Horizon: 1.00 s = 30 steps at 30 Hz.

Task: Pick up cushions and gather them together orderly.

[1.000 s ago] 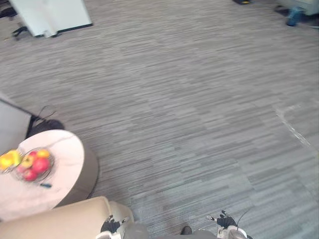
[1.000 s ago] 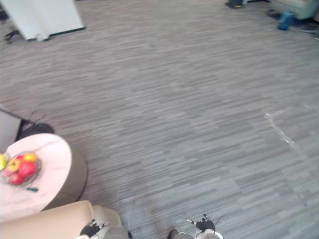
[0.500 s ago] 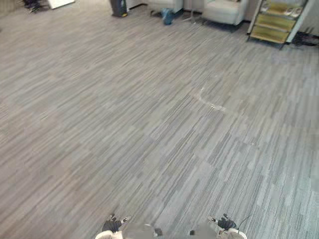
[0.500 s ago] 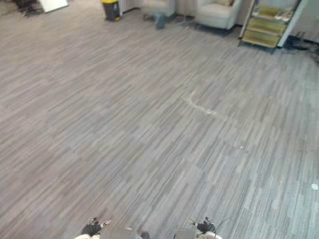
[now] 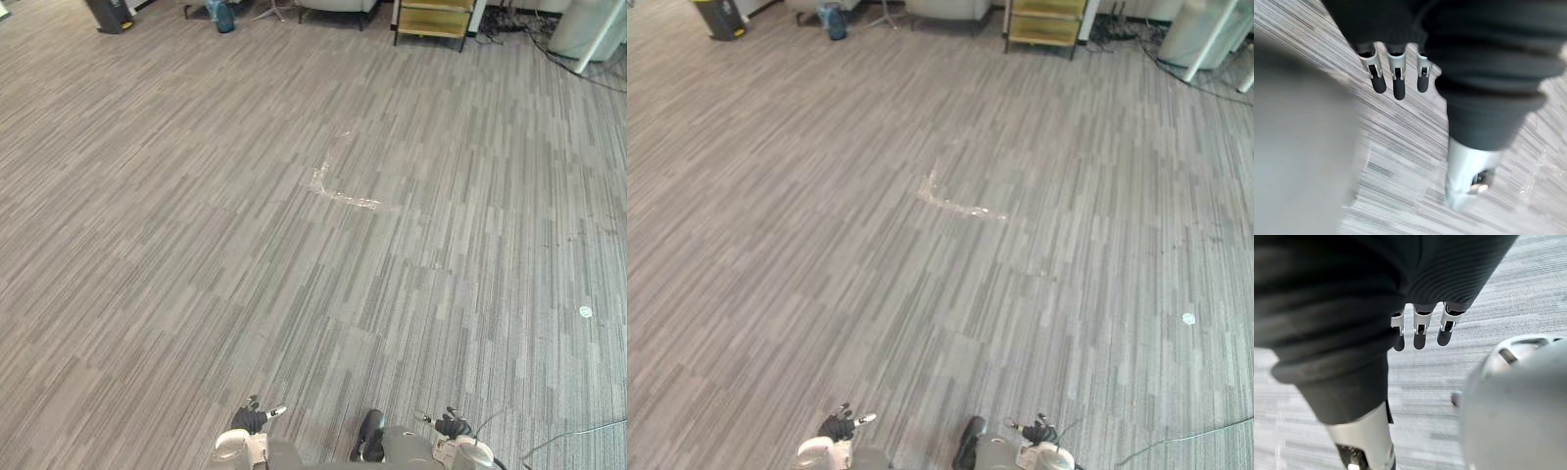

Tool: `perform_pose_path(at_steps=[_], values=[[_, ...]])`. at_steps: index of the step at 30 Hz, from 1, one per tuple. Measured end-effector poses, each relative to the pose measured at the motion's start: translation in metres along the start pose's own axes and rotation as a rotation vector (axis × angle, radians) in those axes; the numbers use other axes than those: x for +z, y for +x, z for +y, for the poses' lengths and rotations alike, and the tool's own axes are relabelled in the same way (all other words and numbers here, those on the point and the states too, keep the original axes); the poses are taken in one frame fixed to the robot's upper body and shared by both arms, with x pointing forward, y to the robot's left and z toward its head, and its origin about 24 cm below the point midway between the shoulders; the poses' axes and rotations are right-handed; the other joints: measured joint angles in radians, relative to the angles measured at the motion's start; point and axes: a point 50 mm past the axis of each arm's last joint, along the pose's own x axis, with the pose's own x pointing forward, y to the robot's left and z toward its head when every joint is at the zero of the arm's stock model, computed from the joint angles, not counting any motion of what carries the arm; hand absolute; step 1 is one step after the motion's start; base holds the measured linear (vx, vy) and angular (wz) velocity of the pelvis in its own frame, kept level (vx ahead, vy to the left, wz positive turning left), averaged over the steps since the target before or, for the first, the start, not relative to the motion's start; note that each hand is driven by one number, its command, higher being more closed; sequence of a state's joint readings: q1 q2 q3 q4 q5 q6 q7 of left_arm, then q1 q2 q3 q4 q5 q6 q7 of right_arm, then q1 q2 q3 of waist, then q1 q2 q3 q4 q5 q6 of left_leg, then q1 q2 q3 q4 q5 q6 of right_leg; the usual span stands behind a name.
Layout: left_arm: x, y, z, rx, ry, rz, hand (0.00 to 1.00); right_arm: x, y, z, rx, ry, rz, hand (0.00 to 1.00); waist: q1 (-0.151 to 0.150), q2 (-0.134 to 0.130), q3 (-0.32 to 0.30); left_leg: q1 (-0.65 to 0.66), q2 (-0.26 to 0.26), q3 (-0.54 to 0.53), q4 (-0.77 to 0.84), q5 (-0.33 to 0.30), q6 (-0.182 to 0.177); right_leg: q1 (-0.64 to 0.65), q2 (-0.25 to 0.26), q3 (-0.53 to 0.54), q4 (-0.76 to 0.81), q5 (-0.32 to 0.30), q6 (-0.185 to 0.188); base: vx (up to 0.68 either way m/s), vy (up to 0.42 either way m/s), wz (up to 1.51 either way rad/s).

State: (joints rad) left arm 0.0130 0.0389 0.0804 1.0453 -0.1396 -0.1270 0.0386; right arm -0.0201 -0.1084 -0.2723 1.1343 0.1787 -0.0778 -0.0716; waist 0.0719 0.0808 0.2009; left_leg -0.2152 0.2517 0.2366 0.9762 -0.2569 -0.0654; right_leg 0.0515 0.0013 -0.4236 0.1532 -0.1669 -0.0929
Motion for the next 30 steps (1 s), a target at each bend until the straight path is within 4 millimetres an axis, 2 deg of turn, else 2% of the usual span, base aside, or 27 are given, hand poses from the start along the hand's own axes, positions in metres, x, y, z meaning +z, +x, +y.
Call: perform_pose_path(at_steps=[3,4,5,6,7,8,9,10,11,12,13,14,15,16,17,18,19,21,22,23,24,25,26,27,28,29,30], values=[[0.006,0.001,-0.001,-0.005,-0.003,-0.029,0.00,0.011,0.002,0.001,-0.003,-0.001,-0.026,0.00,0.017,-0.007,0.005,-0.082,-0.073,0.068,-0.348,0.009,0.011,0.078,-0.006,0.074,-0.077,-0.003,0.026,0.36,-0.034,-0.70],[0.007,0.001,0.000,0.000,-0.009,-0.036,0.00,0.012,0.003,0.001,-0.003,-0.001,-0.028,0.00,0.023,-0.011,0.008,-0.086,-0.118,0.071,-0.549,0.063,0.003,0.114,-0.016,0.089,-0.105,-0.014,0.044,0.58,0.056,-0.59],[0.006,0.000,-0.001,-0.002,-0.010,-0.036,0.00,0.010,0.002,0.000,-0.006,-0.006,-0.026,0.00,0.027,-0.008,0.005,-0.080,-0.145,0.088,-0.757,0.144,0.001,0.150,-0.013,0.108,-0.140,-0.030,0.071,0.59,0.089,-0.49],[0.006,0.001,-0.002,-0.003,-0.011,-0.037,0.00,0.010,0.002,0.000,-0.007,-0.007,-0.025,0.00,0.033,-0.006,0.005,-0.088,-0.148,0.089,-0.789,0.187,0.015,0.167,-0.009,0.116,-0.152,-0.039,0.084,0.62,0.146,-0.49],[0.007,0.001,0.000,0.001,-0.011,-0.041,0.00,0.009,0.002,0.002,-0.003,-0.006,-0.022,0.00,0.048,-0.020,0.000,-0.086,-0.159,0.082,-0.775,0.277,0.053,0.197,-0.017,0.134,-0.169,-0.056,0.111,0.47,0.123,-0.31],[0.009,0.001,0.004,0.010,-0.006,-0.047,0.00,0.007,0.001,0.008,0.013,0.000,-0.016,0.00,0.047,-0.044,-0.013,-0.089,-0.188,0.075,-0.759,0.290,0.096,0.214,-0.044,0.138,-0.171,-0.073,0.137,0.65,0.117,-0.05],[0.012,0.002,0.009,0.019,0.002,-0.053,0.00,0.002,0.000,0.011,0.022,0.001,-0.006,0.00,0.035,-0.081,-0.019,-0.101,-0.216,0.068,-0.709,0.240,0.128,0.209,-0.080,0.137,-0.126,-0.081,0.160,0.66,0.095,0.16],[0.013,0.002,0.009,0.019,0.000,-0.054,0.00,0.001,0.000,0.012,0.026,-0.005,-0.002,0.00,0.036,-0.093,-0.013,-0.102,-0.219,0.066,-0.673,0.204,0.154,0.184,-0.098,0.147,-0.044,-0.090,0.191,0.77,0.137,0.19],[0.011,0.002,0.010,0.023,-0.002,-0.046,0.00,-0.002,0.000,0.011,0.028,-0.018,0.016,0.00,0.040,-0.082,-0.020,-0.079,-0.212,0.068,-0.636,0.157,0.137,0.131,-0.116,0.171,0.137,-0.093,0.223,0.61,0.147,0.14],[0.011,0.002,0.011,0.024,0.003,-0.043,0.00,-0.005,-0.001,0.011,0.030,-0.023,0.025,0.00,0.037,-0.085,-0.020,-0.043,-0.215,0.060,-0.627,0.119,0.129,0.067,-0.138,0.197,0.327,-0.061,0.281,0.61,0.154,0.18],[0.009,0.002,0.011,0.024,0.007,-0.034,0.00,-0.006,-0.001,0.012,0.039,-0.025,0.027,0.00,0.033,-0.092,-0.015,0.022,-0.225,0.047,-0.640,0.075,0.127,-0.025,-0.174,0.231,0.583,-0.002,0.345,0.49,0.102,0.20],[0.007,0.002,0.012,0.026,0.010,-0.023,0.00,-0.007,-0.001,0.012,0.041,-0.032,0.028,0.00,0.030,-0.095,-0.013,0.073,-0.234,0.037,-0.658,0.055,0.129,-0.070,-0.197,0.235,0.705,-0.023,0.318,0.62,0.086,0.25],[0.003,0.001,0.014,0.027,0.029,-0.006,0.00,-0.009,-0.002,0.010,0.040,-0.038,0.032,0.00,0.021,-0.093,-0.011,0.167,-0.248,0.020,-0.701,0.041,0.127,-0.116,-0.222,0.216,0.788,-0.073,0.266,0.61,0.046,0.31],[-0.001,0.000,0.013,0.015,0.054,0.012,0.00,-0.010,-0.002,0.009,0.041,-0.044,0.033,0.00,0.011,-0.074,-0.003,0.258,-0.248,0.004,-0.760,0.042,0.127,-0.153,-0.233,0.178,0.767,-0.119,0.194,0.72,0.024,0.36],[0.000,0.001,0.011,0.009,0.061,0.015,0.00,-0.008,-0.002,0.009,0.046,-0.044,0.028,0.00,-0.006,-0.067,0.001,0.312,-0.238,-0.003,-0.788,0.042,0.126,-0.191,-0.231,0.150,0.710,-0.142,0.153,0.69,-0.031,0.38],[0.001,0.001,0.011,0.010,0.061,0.013,0.00,0.000,0.000,0.011,0.054,-0.044,0.000,0.00,-0.016,-0.058,0.004,0.359,-0.225,-0.018,-0.807,0.042,0.126,-0.258,-0.218,0.129,0.581,-0.150,0.133,0.55,-0.071,0.36],[0.001,0.001,0.011,0.009,0.061,0.013,0.00,0.003,0.000,0.011,0.057,-0.042,-0.015,0.00,-0.021,-0.056,0.005,0.374,-0.218,-0.032,-0.814,0.042,0.126,-0.293,-0.205,0.136,0.493,-0.137,0.137,0.53,-0.139,0.52],[0.005,0.003,0.010,0.006,0.066,0.001,0.00,0.009,0.000,0.011,0.059,-0.039,-0.046,0.00,-0.038,-0.064,0.004,0.411,-0.208,-0.062,-0.843,0.037,0.118,-0.351,-0.166,0.195,0.184,0.006,0.166,0.59,-0.214,0.75],[0.004,0.002,0.012,0.010,0.072,0.006,0.00,0.004,-0.001,0.007,0.048,-0.038,-0.034,0.00,-0.048,-0.073,0.000,0.449,-0.217,-0.078,-0.857,0.008,0.067,-0.357,-0.159,0.242,0.069,0.119,0.178,0.57,-0.231,1.05],[-0.002,0.000,0.014,0.015,0.069,0.021,0.00,-0.005,-0.003,0.001,0.034,-0.041,-0.010,0.00,-0.054,-0.097,-0.014,0.492,-0.212,-0.119,-0.851,-0.043,0.003,-0.371,-0.151,0.298,0.108,0.270,0.129,0.62,-0.276,0.85],[-0.007,-0.001,0.005,0.004,0.042,0.037,0.00,-0.001,-0.001,-0.007,0.017,-0.047,-0.011,0.00,-0.054,-0.055,-0.015,0.511,-0.176,-0.137,-0.842,-0.052,-0.002,-0.395,-0.129,0.282,0.207,0.215,0.113,0.62,-0.306,0.56],[-0.016,-0.003,-0.002,-0.010,0.029,0.062,0.00,0.002,-0.001,-0.015,-0.003,-0.053,-0.016,0.00,-0.053,-0.023,-0.038,0.457,-0.142,-0.161,-0.723,-0.049,-0.008,-0.399,-0.114,0.258,0.252,0.127,0.103,0.69,-0.353,0.21],[-0.017,-0.004,-0.005,-0.011,0.016,0.064,0.00,0.004,0.000,-0.017,-0.013,-0.035,-0.021,0.00,-0.053,0.005,-0.039,0.375,-0.104,-0.172,-0.532,-0.040,-0.021,-0.375,-0.100,0.231,0.265,0.082,0.091,0.54,-0.272,0.25],[-0.016,-0.003,-0.006,-0.008,0.001,0.063,0.00,0.004,0.000,-0.017,-0.014,-0.028,-0.024,0.00,-0.054,0.019,-0.033,0.337,-0.084,-0.176,-0.434,-0.019,-0.024,-0.354,-0.091,0.215,0.263,0.066,0.083,0.53,-0.276,0.31],[-0.015,-0.003,-0.006,-0.002,-0.027,0.056,0.00,0.003,-0.001,-0.019,-0.028,0.000,-0.021,0.00,-0.058,0.032,-0.023,0.270,-0.049,-0.179,-0.264,0.049,-0.021,-0.310,-0.075,0.199,0.252,0.045,0.074,0.53,-0.238,0.32],[-0.011,-0.003,-0.005,0.009,-0.051,0.034,0.00,0.001,-0.001,-0.019,-0.034,0.001,-0.016,0.00,-0.048,0.031,-0.013,0.167,0.013,-0.166,-0.015,0.086,-0.006,-0.214,-0.046,0.184,0.224,0.000,0.049,0.53,-0.227,0.24],[-0.009,-0.003,-0.003,0.011,-0.049,0.021,0.00,-0.001,-0.003,-0.017,-0.032,0.017,-0.020,0.00,-0.037,0.026,-0.006,0.131,0.031,-0.145,0.069,0.064,-0.004,-0.153,-0.036,0.179,0.200,-0.019,0.039,0.52,-0.178,0.09]])
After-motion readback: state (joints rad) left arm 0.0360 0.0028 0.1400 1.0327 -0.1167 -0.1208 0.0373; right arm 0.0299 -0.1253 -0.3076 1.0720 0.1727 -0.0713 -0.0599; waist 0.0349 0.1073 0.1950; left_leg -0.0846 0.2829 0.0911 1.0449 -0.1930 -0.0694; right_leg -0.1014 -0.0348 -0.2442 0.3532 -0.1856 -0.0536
